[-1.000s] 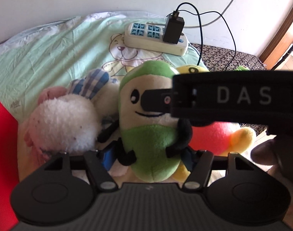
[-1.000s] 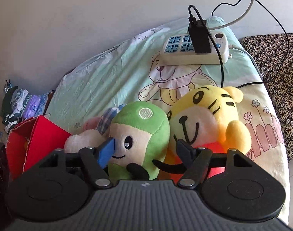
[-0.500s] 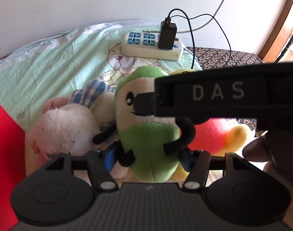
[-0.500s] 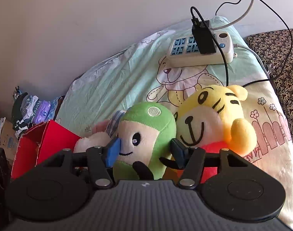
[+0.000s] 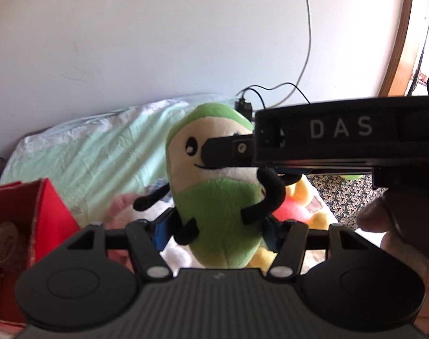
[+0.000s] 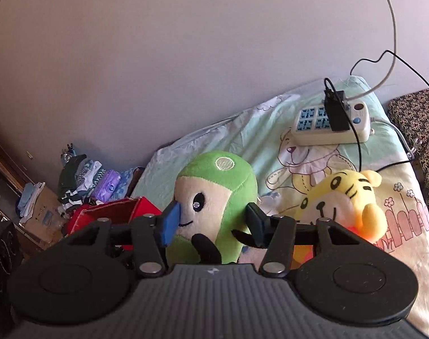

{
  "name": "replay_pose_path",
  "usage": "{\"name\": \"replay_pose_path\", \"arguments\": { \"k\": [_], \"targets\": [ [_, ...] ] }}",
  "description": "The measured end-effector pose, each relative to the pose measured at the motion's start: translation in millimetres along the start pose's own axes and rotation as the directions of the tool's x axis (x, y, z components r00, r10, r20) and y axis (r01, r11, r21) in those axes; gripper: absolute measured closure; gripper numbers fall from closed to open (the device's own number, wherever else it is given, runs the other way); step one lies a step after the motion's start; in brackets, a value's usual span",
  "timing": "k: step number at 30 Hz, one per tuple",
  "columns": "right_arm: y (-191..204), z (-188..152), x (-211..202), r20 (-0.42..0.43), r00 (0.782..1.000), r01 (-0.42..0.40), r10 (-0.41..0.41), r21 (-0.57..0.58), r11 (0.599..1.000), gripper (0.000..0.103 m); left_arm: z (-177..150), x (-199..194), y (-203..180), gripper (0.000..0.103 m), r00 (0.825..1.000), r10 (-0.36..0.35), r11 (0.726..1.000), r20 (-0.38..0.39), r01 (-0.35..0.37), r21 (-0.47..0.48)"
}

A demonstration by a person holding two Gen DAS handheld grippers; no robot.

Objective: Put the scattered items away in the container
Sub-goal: 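Carry the bean plush with the left gripper over the red box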

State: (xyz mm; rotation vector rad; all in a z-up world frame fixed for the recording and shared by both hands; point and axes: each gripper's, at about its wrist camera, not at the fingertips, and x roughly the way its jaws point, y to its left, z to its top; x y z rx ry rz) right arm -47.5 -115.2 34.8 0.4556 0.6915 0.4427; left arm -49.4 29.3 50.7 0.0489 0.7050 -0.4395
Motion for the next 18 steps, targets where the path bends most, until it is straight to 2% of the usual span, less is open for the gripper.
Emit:
{"name": "replay_pose_path", "arguments": {
  "k": [5,10,15,18],
  "targets": [
    [33.2,-0.6,9.7,0.014,0.998,-0.058,0.059,-0.032,0.998,0.049,0.9,-29.5,28.6,0.041,0.998,0.059,0.998,0.035,-0.058,-0.014],
    [84.2,-1.1,26.0,0.029,0.993,-0.116,0.118,-0.073,0.991,0.049,1.8,-67.7,73.8,0.041,0.989,0.106,0.994,0.098,-0.105,-0.023],
    [146.7,-13.2,66.2,0.009,0.989,-0.143,0.145,-0.089,0.986,0.049,-2.2,-95.1,147.8,0.041,0.984,0.153,0.988,0.093,-0.148,-0.053],
    [179.7,-23.3,96.3,-0.020,0.986,-0.166,0.165,-0.074,0.983,0.049,-8.1,-105.9,189.2,0.041,0.976,0.206,0.978,0.071,-0.204,-0.038]
  ]
}}
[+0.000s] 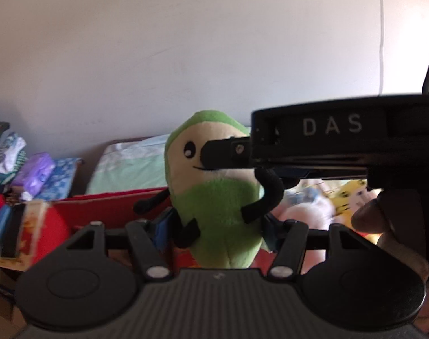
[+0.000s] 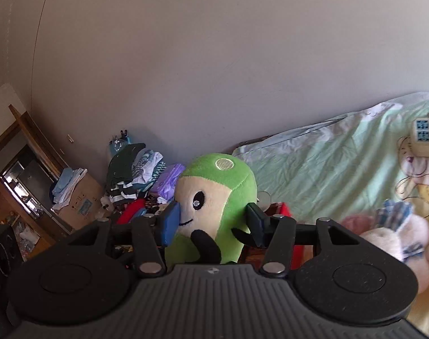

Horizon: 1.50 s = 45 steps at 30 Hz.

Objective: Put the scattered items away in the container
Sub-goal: 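Carry the bean plush with the left gripper over the red box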

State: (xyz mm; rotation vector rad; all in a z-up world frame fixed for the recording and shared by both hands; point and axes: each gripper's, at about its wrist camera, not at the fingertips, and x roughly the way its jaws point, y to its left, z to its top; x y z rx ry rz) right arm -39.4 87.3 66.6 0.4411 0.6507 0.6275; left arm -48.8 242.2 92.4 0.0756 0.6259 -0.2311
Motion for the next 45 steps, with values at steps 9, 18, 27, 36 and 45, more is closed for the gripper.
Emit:
{"name": "replay_pose_path", "arguments": {
  "k": [9,18,27,36,45],
  "targets": [
    [46.6,-37.8,109.2,-0.152,0.987,-0.024,0.051,0.175,0.984,0.049,-39.7,13.0,108.1,0.040,0.983,0.112,0.993,-0.144,-0.106,0.045],
    [46.6,-54.5,167.8,-0.260,0.964,0.033,0.048,0.297,0.954,0.051,-58.8,39.2,152.3,0.038,0.961,0.144,0.990,-0.236,-0.139,0.038],
    [43.8,-55.8,193.4,-0.322,0.946,0.085,0.035,0.352,0.932,0.052,-75.6,39.0,164.3,0.033,0.960,0.133,0.991,-0.245,-0.130,0.030],
    [41.3,-64.9,204.1,-0.392,0.917,0.084,0.069,0.360,0.929,0.051,-79.5,18.6,166.1,0.035,0.973,0.080,0.997,-0.218,-0.083,-0.005],
    [33.1,-58.8,204.4,-0.407,0.910,0.074,0.082,0.354,0.932,0.041,-82.6,35.2,176.5,0.043,0.969,-0.021,0.997,-0.247,0.001,-0.080]
  ]
}}
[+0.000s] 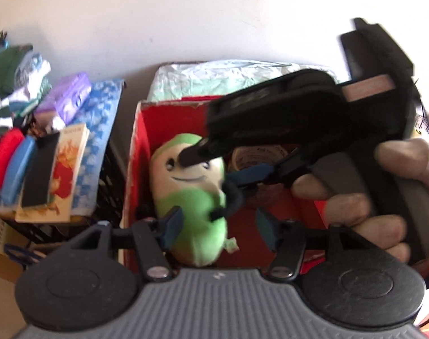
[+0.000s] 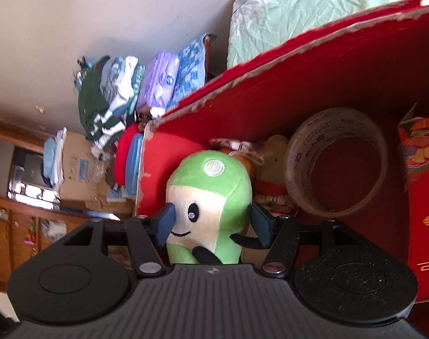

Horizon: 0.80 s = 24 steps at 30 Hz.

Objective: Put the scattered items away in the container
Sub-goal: 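Carry the bean plush with the left gripper over the red box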

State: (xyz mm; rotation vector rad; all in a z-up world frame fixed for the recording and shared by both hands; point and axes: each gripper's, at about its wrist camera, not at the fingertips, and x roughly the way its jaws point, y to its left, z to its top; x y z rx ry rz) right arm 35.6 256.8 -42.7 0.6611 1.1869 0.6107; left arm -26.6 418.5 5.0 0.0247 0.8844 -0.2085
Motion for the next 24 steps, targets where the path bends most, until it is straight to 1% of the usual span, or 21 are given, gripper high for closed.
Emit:
{"name": "replay_pose_path", "arguments": {
  "k": [2,4,6,8,10,11,13,16,19,24],
  "targets": [
    [-2.3,2.1,-5.0,0.006,1.000,-0.005,0.005,0.011,1.000,0.041,-0.7,10.1,1.2,0.044,0.999,0.027,1.000,-0.029,-0.027,0.007],
    [-2.8,3.5,-8.2,0.008,1.000,-0.007,0.007,0.010,1.000,0.042,-1.9,12.9,-1.0,0.044,0.999,0.033,0.999,-0.025,-0.033,0.023],
    [-3.6,3.2,-12.1,0.021,1.000,0.005,-0.005,0.016,1.000,0.048,-2.9,13.7,-1.8,0.044,0.999,0.037,0.999,-0.025,-0.036,0.023],
    [-5.1,3.2,-16.4,0.035,0.999,0.008,-0.009,0.031,0.999,0.059,-2.9,14.2,-1.1,0.044,0.999,0.045,0.999,-0.025,-0.045,0.022],
    [-8.6,3.1,-18.2,0.036,0.999,-0.009,0.007,0.056,0.998,0.060,-1.9,13.0,0.8,0.044,0.999,0.038,0.999,-0.027,-0.038,0.012],
    [-9.3,2.5,-17.7,0.029,1.000,-0.013,0.011,0.059,0.998,0.066,-1.4,12.3,2.1,0.044,0.999,0.036,0.999,-0.026,-0.035,0.008],
    [-8.1,1.8,-13.3,0.002,1.000,-0.012,0.011,0.056,0.998,0.070,0.4,11.7,1.8,0.044,0.998,0.057,0.998,-0.029,-0.057,0.009],
    [-2.6,0.9,-6.2,-0.009,1.000,-0.018,0.018,0.049,0.999,0.070,2.3,13.9,1.4,0.044,0.996,0.080,0.997,-0.038,-0.080,0.022],
    [4.4,1.5,-2.5,-0.007,1.000,-0.009,0.009,-0.010,1.000,0.070,2.3,13.5,3.2,0.044,0.996,0.082,0.996,-0.038,-0.081,0.034],
    [1.1,2.7,-6.0,-0.008,1.000,-0.014,0.014,-0.005,1.000,0.069,3.9,14.5,7.8,0.042,0.997,0.067,0.998,-0.042,-0.066,0.010]
  ]
}}
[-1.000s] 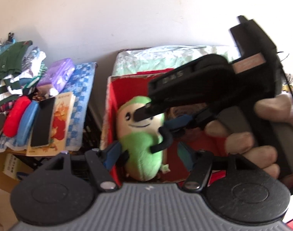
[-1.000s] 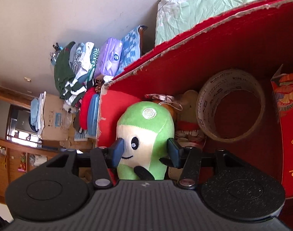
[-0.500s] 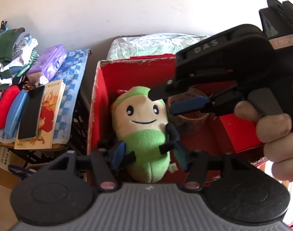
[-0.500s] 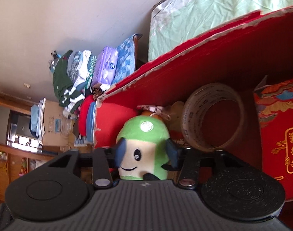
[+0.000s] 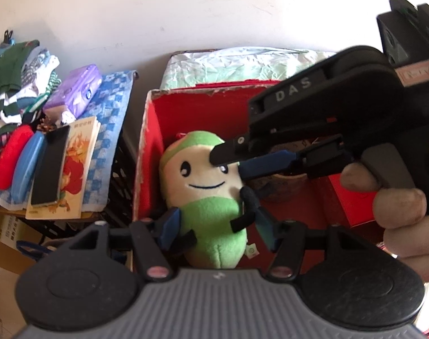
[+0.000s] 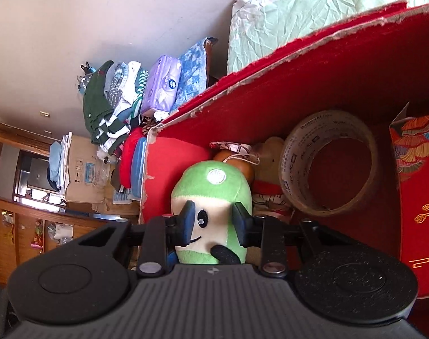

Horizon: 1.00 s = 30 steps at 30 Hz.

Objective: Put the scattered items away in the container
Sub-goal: 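Carry the bean plush with the left gripper over the red box, then lower the bean plush into the red box and open the left gripper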

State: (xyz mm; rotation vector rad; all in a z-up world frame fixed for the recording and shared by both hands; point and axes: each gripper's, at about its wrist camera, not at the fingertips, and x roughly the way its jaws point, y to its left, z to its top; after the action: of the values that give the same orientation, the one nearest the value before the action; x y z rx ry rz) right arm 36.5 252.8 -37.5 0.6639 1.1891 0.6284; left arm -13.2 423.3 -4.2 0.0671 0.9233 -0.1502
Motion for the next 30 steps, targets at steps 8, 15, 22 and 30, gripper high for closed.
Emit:
{"name": "replay_pose_path", "arguments": {
  "k": [8,15,22,30],
  "targets": [
    [2.6,-2.7,-7.6,0.037,0.999,0.006,-0.006,-0.017,1.000,0.066,0.2,3.6,-2.5,0.041,1.000,0.024,1.000,-0.010,-0.024,-0.014],
    [10.8,-7.1,-15.8,0.083,0.995,0.068,-0.061,-0.081,0.994,0.066,1.6,3.4,-3.6,0.039,0.999,0.040,0.999,-0.022,-0.040,-0.018],
    [16.6,-12.5,-21.1,0.119,0.987,0.124,-0.106,-0.147,0.981,0.066,4.5,2.4,-4.5,0.039,0.999,0.043,0.999,-0.024,-0.044,-0.032],
    [11.3,-19.7,-28.2,0.154,0.974,0.190,-0.168,-0.143,0.971,0.066,4.1,5.3,-0.2,0.035,0.998,0.051,0.998,-0.026,-0.052,-0.034]
  ]
}}
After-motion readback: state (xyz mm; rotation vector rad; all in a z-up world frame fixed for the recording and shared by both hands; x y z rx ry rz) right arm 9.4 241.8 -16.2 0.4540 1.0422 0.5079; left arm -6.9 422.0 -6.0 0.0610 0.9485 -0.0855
